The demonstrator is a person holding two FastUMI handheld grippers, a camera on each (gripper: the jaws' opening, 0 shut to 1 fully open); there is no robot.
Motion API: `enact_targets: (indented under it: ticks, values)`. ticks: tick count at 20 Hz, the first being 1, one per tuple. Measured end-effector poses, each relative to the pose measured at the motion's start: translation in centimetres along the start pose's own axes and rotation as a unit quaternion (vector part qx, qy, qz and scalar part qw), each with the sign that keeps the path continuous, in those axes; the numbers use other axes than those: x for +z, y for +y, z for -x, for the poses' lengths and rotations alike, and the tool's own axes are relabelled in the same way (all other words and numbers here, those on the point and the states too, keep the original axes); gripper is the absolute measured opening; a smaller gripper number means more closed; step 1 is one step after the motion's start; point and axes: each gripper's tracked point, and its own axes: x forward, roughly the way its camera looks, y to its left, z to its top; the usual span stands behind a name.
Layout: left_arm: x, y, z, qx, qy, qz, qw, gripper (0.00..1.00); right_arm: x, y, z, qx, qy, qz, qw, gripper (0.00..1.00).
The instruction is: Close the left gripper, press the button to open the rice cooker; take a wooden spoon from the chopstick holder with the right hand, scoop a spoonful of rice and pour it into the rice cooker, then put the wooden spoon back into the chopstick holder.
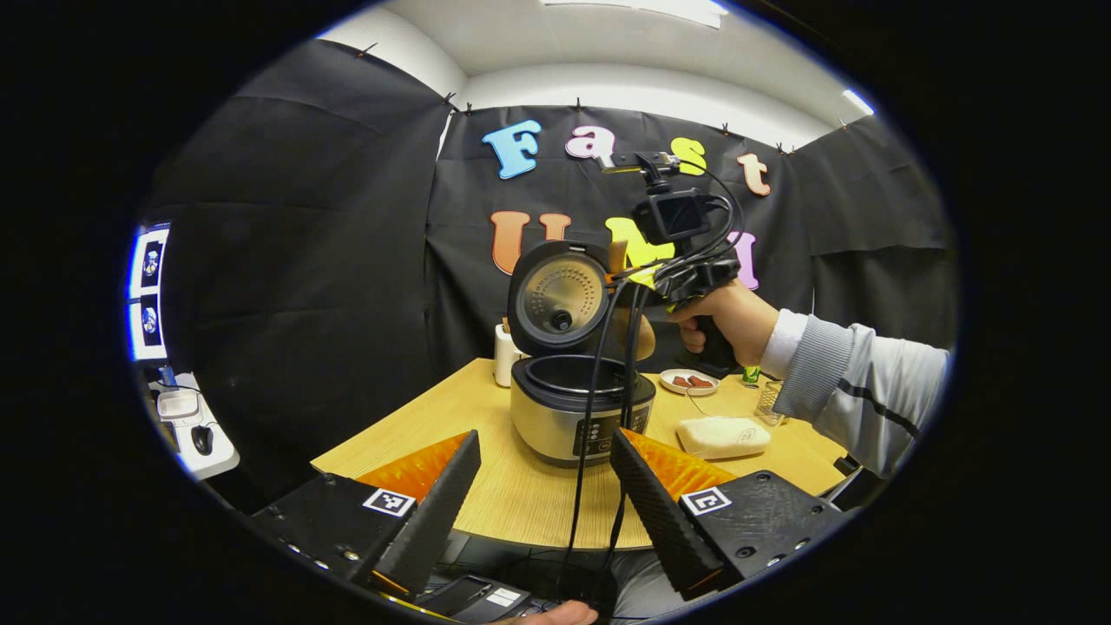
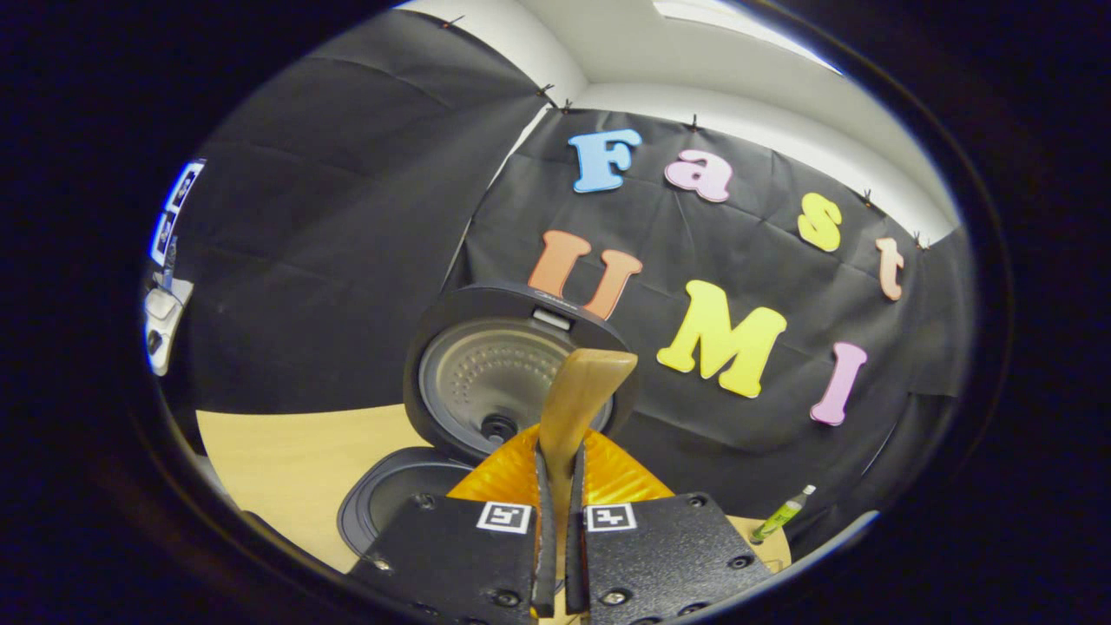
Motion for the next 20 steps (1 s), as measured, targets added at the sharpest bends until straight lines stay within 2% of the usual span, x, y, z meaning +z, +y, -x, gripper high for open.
enact_targets:
  ticks: [3,8,12,20]
  values:
    - [0.1,-0.2,0.0,0.005,0.002,0.004,1.000,0.95,-0.8,-3.1,0.9,-0.015,0.006,-0.022,1.000,0.10]
    - [0.6,-0.2,0.1,-0.015,-0.004,0.007,1.000,0.95,-2.3,-10.2,2.8,-0.051,0.004,-0.047,0.998,0.10]
    - [0.9,-0.4,0.5,-0.032,-0.001,0.012,0.999,0.95,-5.1,-15.9,3.6,-0.077,0.023,-0.084,0.993,0.10]
    - [0.6,-0.4,0.4,-0.043,0.008,-0.005,0.999,0.95,-13.4,-29.2,5.7,-0.164,0.060,-0.121,0.977,0.11]
